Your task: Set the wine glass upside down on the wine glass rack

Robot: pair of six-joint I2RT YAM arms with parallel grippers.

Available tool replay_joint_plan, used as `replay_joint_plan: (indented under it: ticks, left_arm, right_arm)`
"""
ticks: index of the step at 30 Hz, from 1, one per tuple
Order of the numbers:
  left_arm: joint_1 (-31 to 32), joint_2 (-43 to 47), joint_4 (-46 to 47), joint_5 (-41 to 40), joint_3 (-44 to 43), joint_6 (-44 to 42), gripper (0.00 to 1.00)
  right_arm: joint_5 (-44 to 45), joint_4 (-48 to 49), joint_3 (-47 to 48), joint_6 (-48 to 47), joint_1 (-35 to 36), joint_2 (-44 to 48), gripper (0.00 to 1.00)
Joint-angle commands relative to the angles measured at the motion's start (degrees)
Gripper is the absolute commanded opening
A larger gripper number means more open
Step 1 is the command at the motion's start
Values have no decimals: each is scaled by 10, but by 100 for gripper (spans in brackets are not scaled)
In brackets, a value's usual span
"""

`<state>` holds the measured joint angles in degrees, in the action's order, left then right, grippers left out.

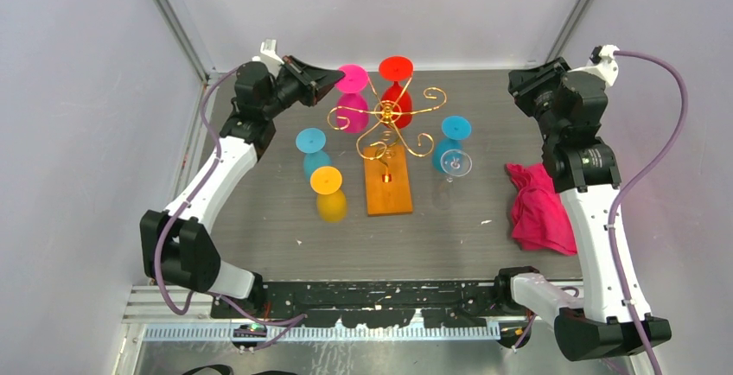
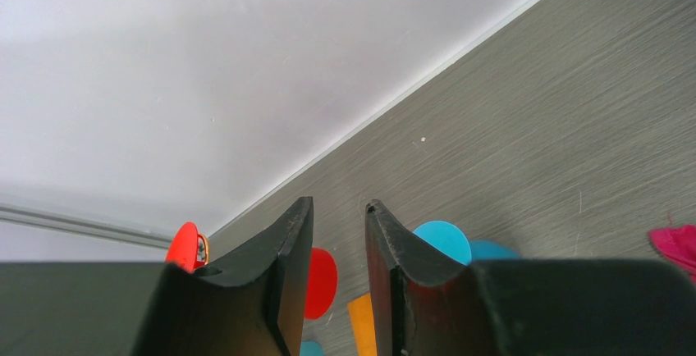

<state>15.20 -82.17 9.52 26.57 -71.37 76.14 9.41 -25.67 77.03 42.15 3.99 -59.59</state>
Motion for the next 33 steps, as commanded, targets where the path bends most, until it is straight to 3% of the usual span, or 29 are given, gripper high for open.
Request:
replay_joint_plan:
  ticks: [1, 5, 12, 15, 33]
  left_arm:
    - [-3, 31, 23, 4, 11, 2, 1]
    - [-3, 34, 22, 5, 17, 3, 5]
    - [-3, 43, 18, 4, 25, 1, 32]
    - [-3, 46, 14, 1, 26, -2, 38]
    - [-21, 112, -87, -42, 58, -68, 53]
  right_arm:
    - [8, 13, 7, -2, -2, 17, 36]
    - [8, 12, 5, -2, -2, 18, 36]
    - [6, 11, 4, -1, -2, 19, 36]
    - [7, 11, 5, 0, -2, 20, 36]
    - [4, 6, -9, 6, -2, 15, 40]
